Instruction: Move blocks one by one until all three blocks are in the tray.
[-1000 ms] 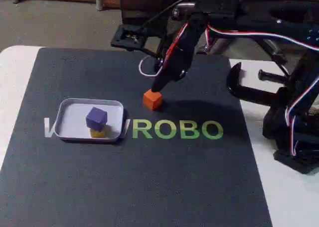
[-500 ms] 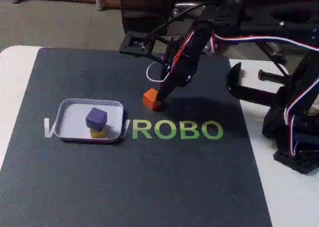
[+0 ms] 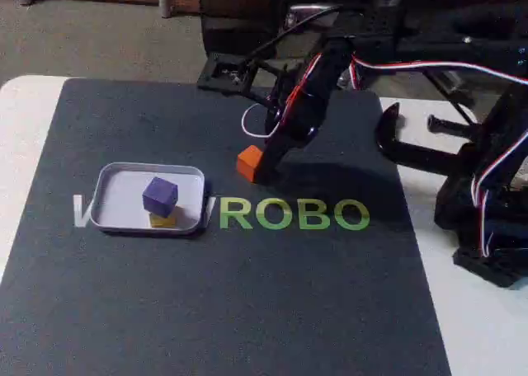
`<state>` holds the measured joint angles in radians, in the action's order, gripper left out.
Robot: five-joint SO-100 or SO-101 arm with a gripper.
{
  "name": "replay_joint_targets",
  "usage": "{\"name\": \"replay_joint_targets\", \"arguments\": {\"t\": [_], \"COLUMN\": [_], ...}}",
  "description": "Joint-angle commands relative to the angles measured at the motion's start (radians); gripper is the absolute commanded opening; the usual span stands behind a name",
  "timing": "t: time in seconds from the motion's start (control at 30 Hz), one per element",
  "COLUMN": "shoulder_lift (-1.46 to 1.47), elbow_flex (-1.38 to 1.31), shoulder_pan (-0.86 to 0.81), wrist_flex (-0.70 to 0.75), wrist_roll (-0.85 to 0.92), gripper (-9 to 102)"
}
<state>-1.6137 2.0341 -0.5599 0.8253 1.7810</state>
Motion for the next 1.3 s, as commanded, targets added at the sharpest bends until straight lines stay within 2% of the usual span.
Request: {"name": "replay_joint_targets", "arguments": {"t": [0.0,0.17,0.57,1.27], "shoulder_lift": [-0.008,0.04,0.035,0.115], "elbow_flex": [-0.003,-0.011,-0.003,0.002], "shoulder_pan": [0.011,0.02,0.018,-0.028], "wrist_flex": [-0.02,-0.087,-0.101,-0.153], "wrist_roll": [-0.031,-0.078,-0.279,-0.249], "gripper": [25,25,24,20]}}
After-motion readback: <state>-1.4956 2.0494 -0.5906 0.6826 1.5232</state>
